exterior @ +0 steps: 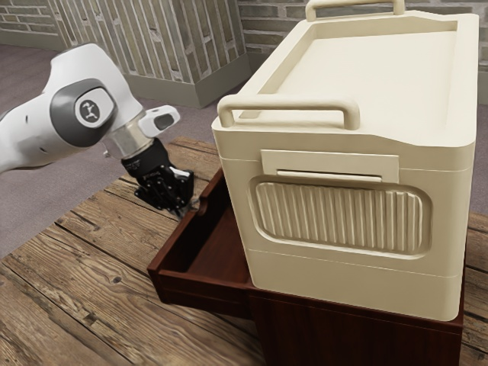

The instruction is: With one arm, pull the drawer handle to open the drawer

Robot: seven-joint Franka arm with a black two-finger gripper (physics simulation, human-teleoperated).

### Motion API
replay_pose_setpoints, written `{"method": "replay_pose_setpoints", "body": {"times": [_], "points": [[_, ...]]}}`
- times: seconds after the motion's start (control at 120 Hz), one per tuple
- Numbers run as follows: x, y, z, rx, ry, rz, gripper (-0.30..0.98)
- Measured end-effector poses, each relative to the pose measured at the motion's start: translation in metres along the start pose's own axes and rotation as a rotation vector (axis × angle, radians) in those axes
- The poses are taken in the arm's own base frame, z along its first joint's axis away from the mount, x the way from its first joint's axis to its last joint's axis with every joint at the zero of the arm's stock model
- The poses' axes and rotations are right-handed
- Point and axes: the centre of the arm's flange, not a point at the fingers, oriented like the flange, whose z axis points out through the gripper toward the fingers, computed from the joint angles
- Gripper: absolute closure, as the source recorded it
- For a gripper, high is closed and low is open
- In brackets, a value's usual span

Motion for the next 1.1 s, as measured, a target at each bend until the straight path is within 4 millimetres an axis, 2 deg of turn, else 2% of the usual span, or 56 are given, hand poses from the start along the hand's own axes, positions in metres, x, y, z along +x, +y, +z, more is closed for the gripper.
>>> {"method": "replay_pose_setpoints", "body": {"times": [0.242,0.45,0.617,0.733,0.867,1.017,1.1], "points": [[0.0,-0.024,-0.008,0.007,0.011,-0.025,0.79],[-0.001,-0.023,-0.005,0.007,0.006,-0.014,0.78],[-0.002,-0.021,-0.006,-0.001,0.006,-0.007,0.7],[-0.004,-0.02,-0.013,-0.01,0.015,-0.002,0.66],[-0.011,-0.018,-0.032,-0.023,0.047,0.012,0.62],[-0.021,-0.01,-0.057,-0.002,0.078,0.052,0.35],[-0.024,0.017,-0.068,0.04,0.078,0.114,0.23]]}}
